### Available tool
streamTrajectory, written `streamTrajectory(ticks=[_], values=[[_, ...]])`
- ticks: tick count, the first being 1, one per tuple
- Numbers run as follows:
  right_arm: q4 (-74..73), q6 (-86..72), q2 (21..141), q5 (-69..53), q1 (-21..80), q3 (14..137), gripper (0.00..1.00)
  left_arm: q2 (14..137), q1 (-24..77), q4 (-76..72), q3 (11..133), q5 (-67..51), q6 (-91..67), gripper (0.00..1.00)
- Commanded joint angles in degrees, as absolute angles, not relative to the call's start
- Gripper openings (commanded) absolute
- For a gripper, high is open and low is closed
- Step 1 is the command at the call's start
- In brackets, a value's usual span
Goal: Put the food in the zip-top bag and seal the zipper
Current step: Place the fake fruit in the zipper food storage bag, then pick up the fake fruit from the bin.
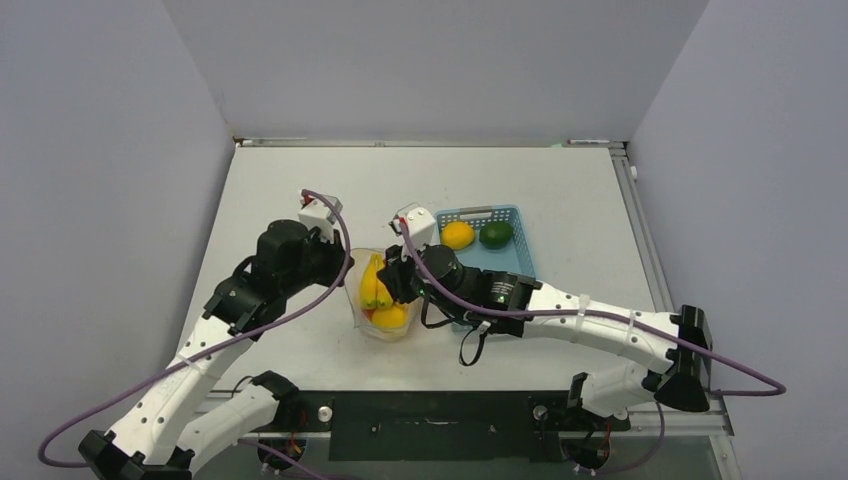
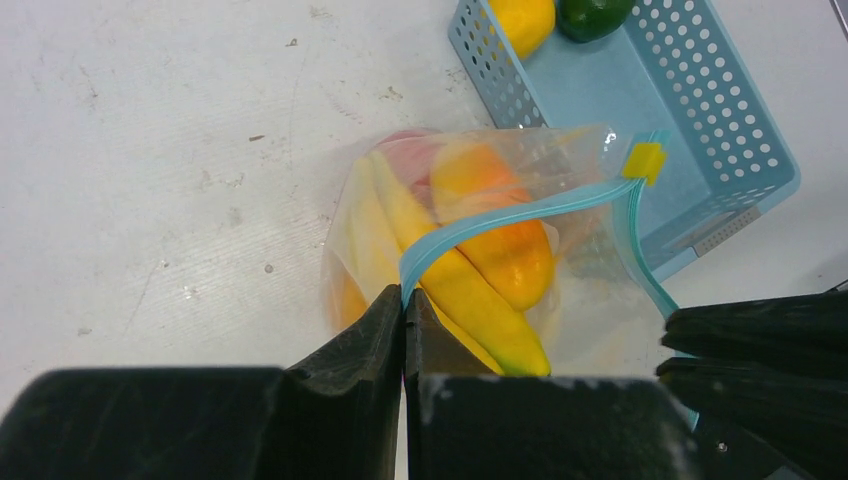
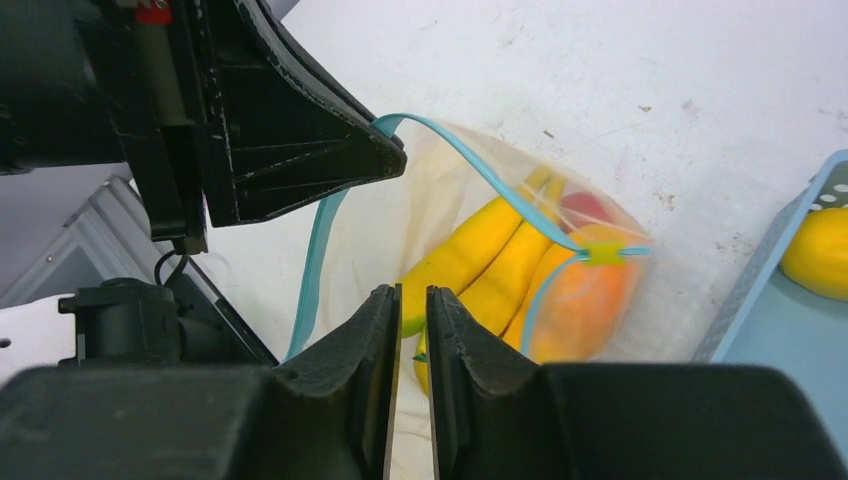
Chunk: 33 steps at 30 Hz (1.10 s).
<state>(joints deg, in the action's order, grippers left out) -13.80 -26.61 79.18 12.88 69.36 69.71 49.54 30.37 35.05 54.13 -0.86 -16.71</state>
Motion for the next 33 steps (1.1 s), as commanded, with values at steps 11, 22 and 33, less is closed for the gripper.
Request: streamTrajectory(ticks=[11, 22, 33], values=[[-22.2, -25.2, 71.2, 22.9, 62.6, 71.8, 0.44, 43.4, 29.8, 32.8, 54.3, 7.2, -17.0, 0.0], [-22.9, -26.6, 72.4, 22.5, 52.7, 65.8, 0.66, 41.0, 29.0, 32.4, 53.7, 12.4, -18.3, 0.0], [-17.3, -30.9, 78.1, 17.9, 42.9, 58.8, 0.81, 46.8, 29.0, 33.1, 54.6, 5.4, -17.7, 0.0]])
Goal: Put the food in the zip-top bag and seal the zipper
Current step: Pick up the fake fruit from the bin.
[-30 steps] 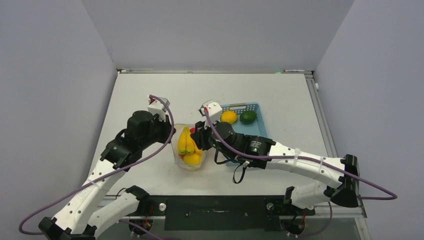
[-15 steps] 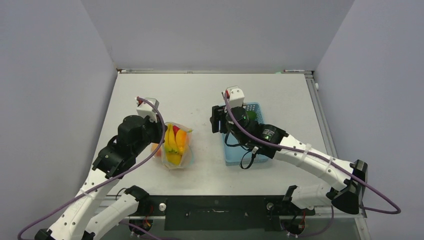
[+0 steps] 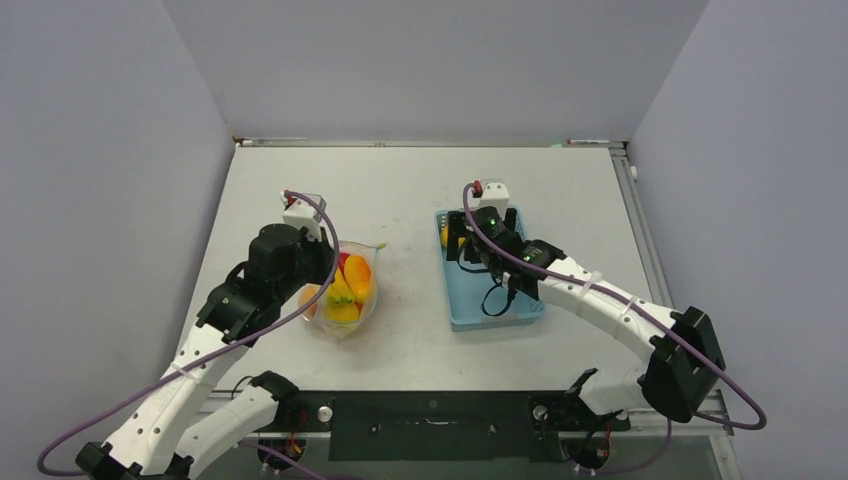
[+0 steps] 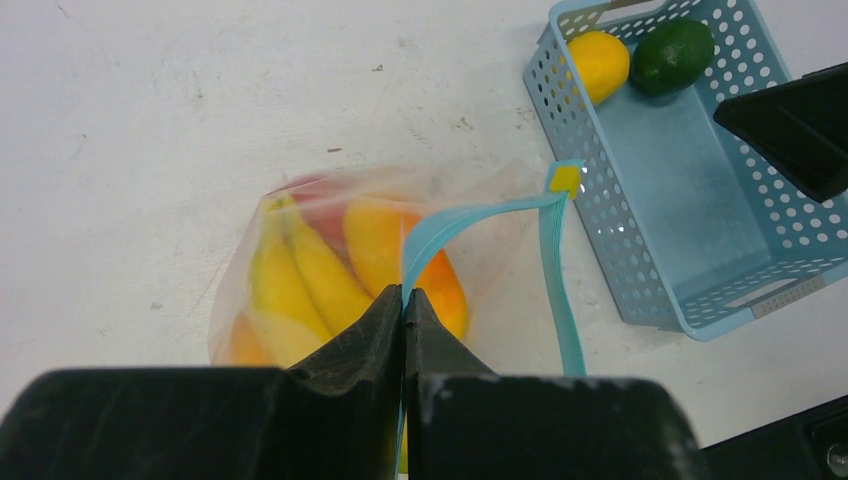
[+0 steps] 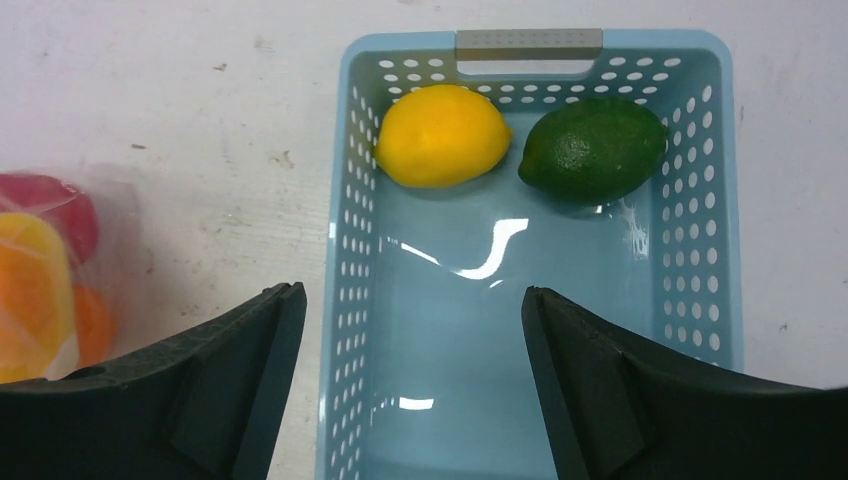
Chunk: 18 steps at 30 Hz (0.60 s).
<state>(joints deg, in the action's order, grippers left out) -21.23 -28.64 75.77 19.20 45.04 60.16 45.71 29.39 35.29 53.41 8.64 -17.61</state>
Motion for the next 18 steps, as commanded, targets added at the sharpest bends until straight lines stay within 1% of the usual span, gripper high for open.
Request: streamTrajectory(ticks=[1, 16, 18], values=[[-17.1, -31.2, 78.9, 17.6, 42.2, 58.6, 0.82, 47.0, 29.0, 33.1, 54.6, 5.2, -17.7, 0.0], [-13.8, -35.4, 86.8, 22.5, 34.2, 57.0, 0.95, 47.8, 29.0, 33.3, 54.8, 3.2, -17.2, 0.0], [-13.2, -36.1, 87.6, 23.0, 33.6, 57.0, 0.96, 47.7, 29.0, 33.3, 54.8, 3.2, -17.2, 0.0]])
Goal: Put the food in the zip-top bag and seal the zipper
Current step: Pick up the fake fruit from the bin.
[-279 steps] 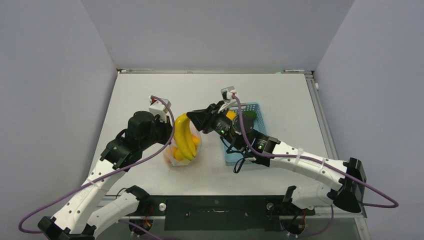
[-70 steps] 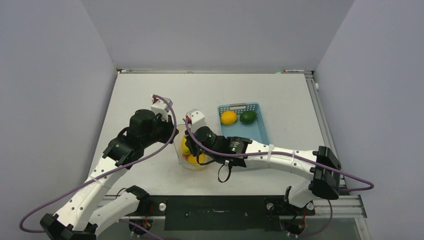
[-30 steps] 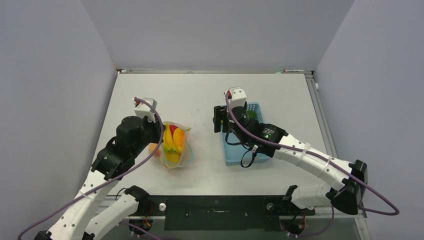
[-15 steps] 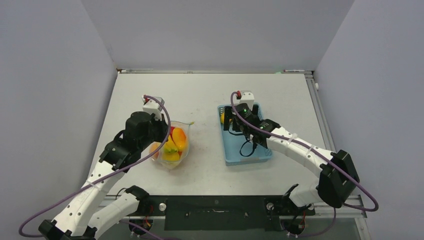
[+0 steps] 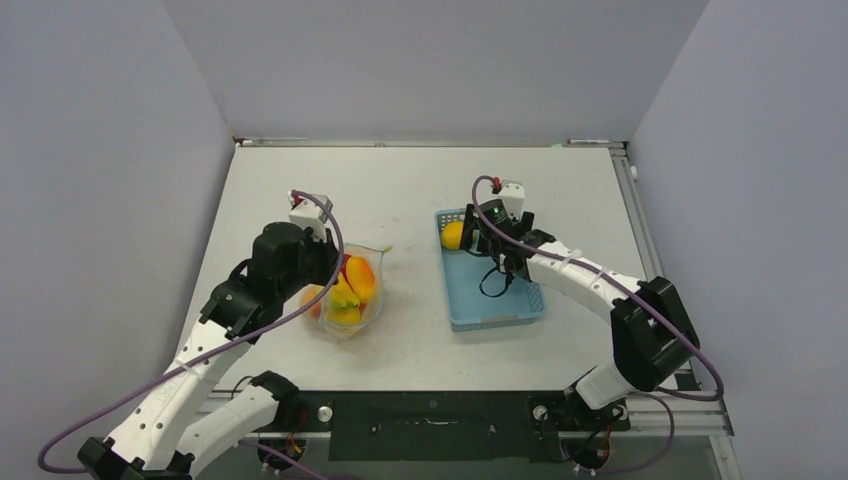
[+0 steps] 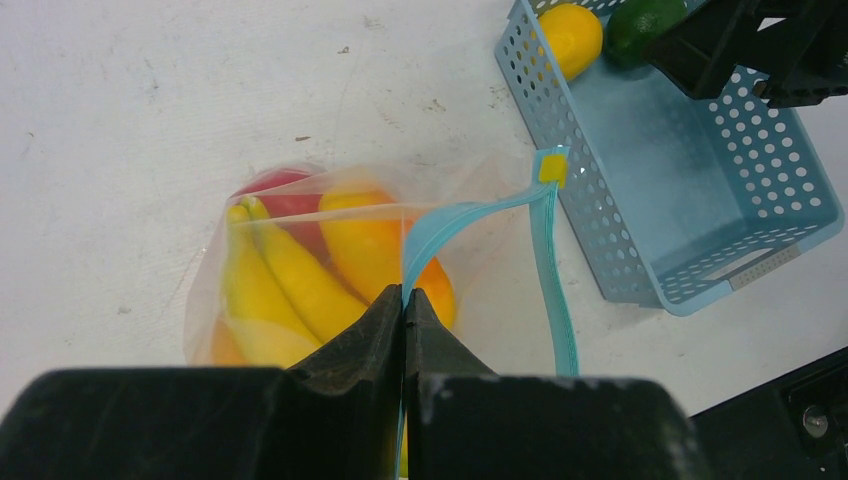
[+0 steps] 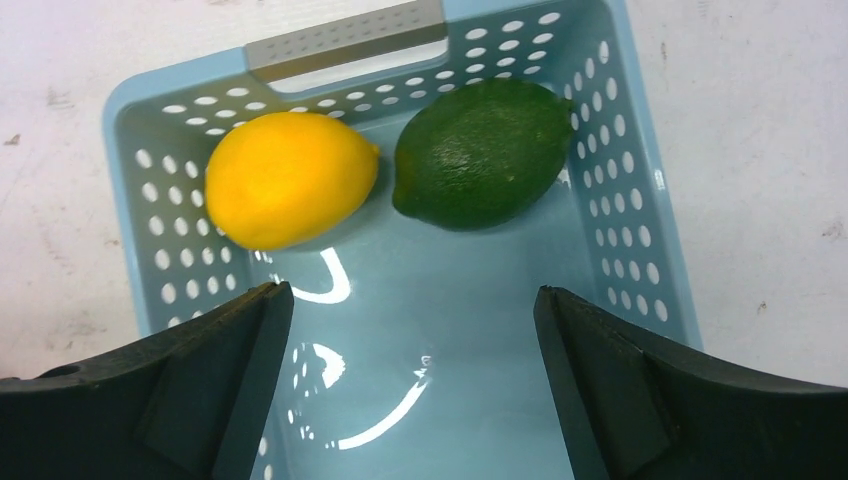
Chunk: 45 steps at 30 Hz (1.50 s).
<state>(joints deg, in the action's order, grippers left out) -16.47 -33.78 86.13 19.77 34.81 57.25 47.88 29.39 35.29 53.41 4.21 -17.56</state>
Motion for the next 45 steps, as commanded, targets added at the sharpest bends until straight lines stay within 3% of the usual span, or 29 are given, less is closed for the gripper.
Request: streamTrajectory(ticks=[1, 37, 45], values=[[-12.9, -36.4, 88.1, 23.1, 33.3, 57.0, 0.96, 47.7, 29.0, 33.4, 54.8, 3.2, -17.1, 0.0], [-6.5, -43.0, 100.9, 24.4, 26.7, 62.8, 1.0, 47.1, 29.0, 33.4, 54.8, 3.3, -17.0, 0.0], [-6.0, -43.2, 102.4, 25.2, 26.1, 63.2, 0.96, 47.4, 28.9, 33.5, 54.9, 3.1, -16.9, 0.0]])
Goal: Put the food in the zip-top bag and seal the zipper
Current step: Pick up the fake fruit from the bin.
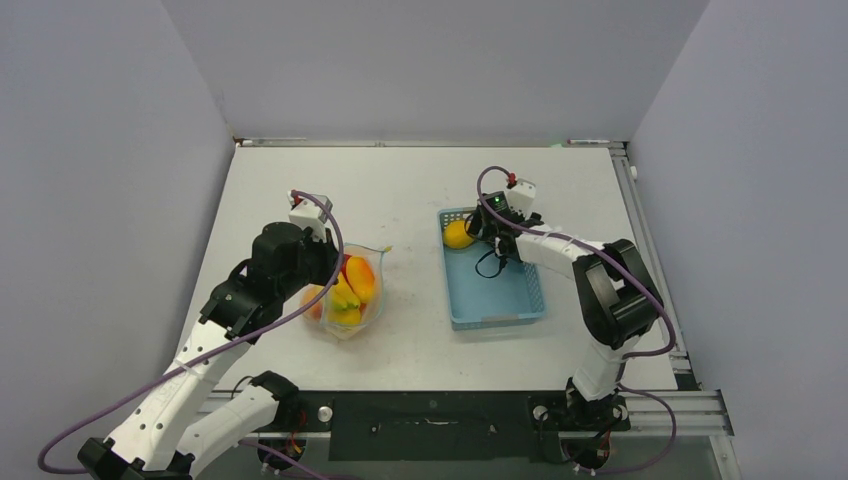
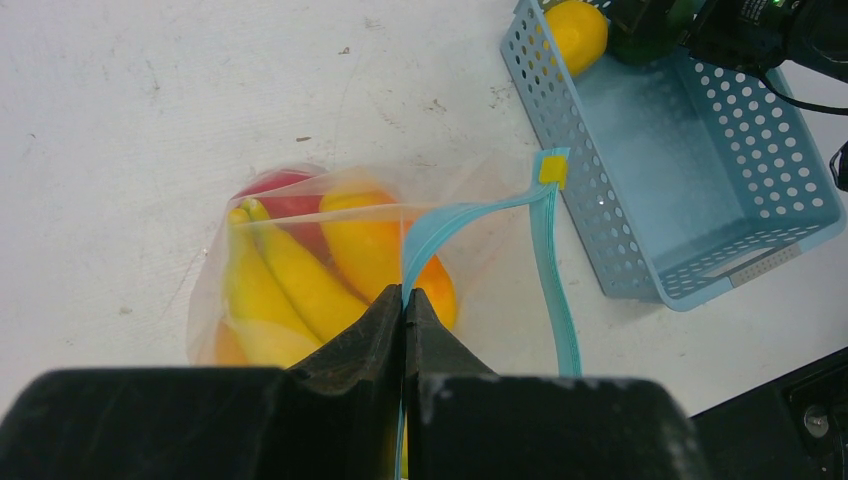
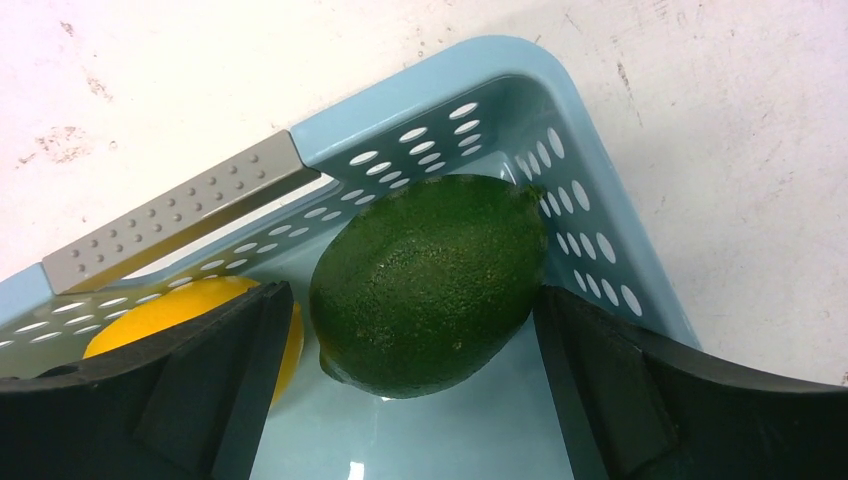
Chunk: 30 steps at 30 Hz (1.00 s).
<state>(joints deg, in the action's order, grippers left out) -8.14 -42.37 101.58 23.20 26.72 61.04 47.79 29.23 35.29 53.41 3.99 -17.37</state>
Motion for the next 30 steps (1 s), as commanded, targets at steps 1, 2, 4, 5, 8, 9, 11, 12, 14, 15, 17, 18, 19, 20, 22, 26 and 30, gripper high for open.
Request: streamTrajectory(ticks=[1, 2, 4, 5, 8, 9, 11, 12, 14, 15, 17, 18, 19, 20, 22, 26, 30], values=[[-6.1, -43.3, 102.5, 25.4, 26.0, 63.2, 0.95, 47.4, 28.9, 33.4, 54.9, 3.0, -16.9, 0.0], [-6.0, -43.5, 102.5, 25.5, 26.0, 63.2, 0.95, 47.4, 28.9, 33.4, 54.9, 3.0, -16.9, 0.0], [-6.0, -43.5, 102.6, 25.5, 26.0, 63.2, 0.92, 47.2, 28.9, 33.4, 54.9, 3.1, -16.9, 0.0], [-5.8, -43.6, 102.6, 25.6, 25.9, 63.1, 0.89, 47.3, 28.9, 33.4, 54.9, 3.0, -16.8, 0.0], [-5.6, -43.7, 102.4, 25.7, 25.9, 62.8, 0.81, 47.3, 28.9, 33.5, 54.9, 3.0, -16.8, 0.0], [-5.6, -43.6, 102.3, 25.8, 25.9, 62.7, 0.79, 47.3, 28.9, 33.4, 54.9, 2.8, -16.8, 0.0], [-5.6, -43.5, 102.1, 26.0, 25.9, 62.6, 0.75, 47.2, 29.0, 33.4, 54.9, 2.8, -16.8, 0.0], [-5.7, -43.4, 102.1, 26.1, 25.9, 62.7, 0.73, 47.2, 28.9, 33.4, 54.9, 2.7, -16.8, 0.0], [-5.9, -43.2, 102.2, 26.0, 25.9, 62.8, 0.66, 47.2, 28.9, 33.5, 54.9, 2.7, -16.8, 0.0], [-6.0, -43.2, 102.2, 26.0, 25.9, 62.8, 0.62, 47.2, 28.9, 33.4, 54.9, 2.6, -16.8, 0.0], [-6.1, -43.0, 101.9, 25.9, 25.9, 62.8, 0.52, 47.2, 28.9, 33.5, 54.9, 2.6, -16.8, 0.0], [-6.1, -43.0, 101.7, 25.7, 25.9, 62.7, 0.47, 47.2, 28.9, 33.5, 54.9, 2.6, -16.8, 0.0], [-6.2, -42.9, 101.4, 25.6, 25.9, 62.5, 0.41, 47.2, 28.9, 33.5, 54.9, 2.6, -16.8, 0.0], [-6.1, -42.8, 100.9, 25.5, 25.9, 62.3, 0.36, 47.1, 28.9, 33.4, 54.9, 2.5, -16.8, 0.0], [-5.8, -42.6, 99.8, 25.2, 25.9, 61.5, 0.27, 47.1, 28.9, 33.4, 54.9, 2.5, -16.8, 0.0], [-5.6, -42.0, 97.7, 23.6, 26.0, 60.3, 0.15, 46.9, 29.0, 33.4, 54.8, 2.5, -16.8, 0.0], [-5.9, -41.7, 95.4, 22.5, 26.4, 59.1, 0.1, 46.8, 28.9, 33.3, 54.8, 2.5, -16.8, 0.0]])
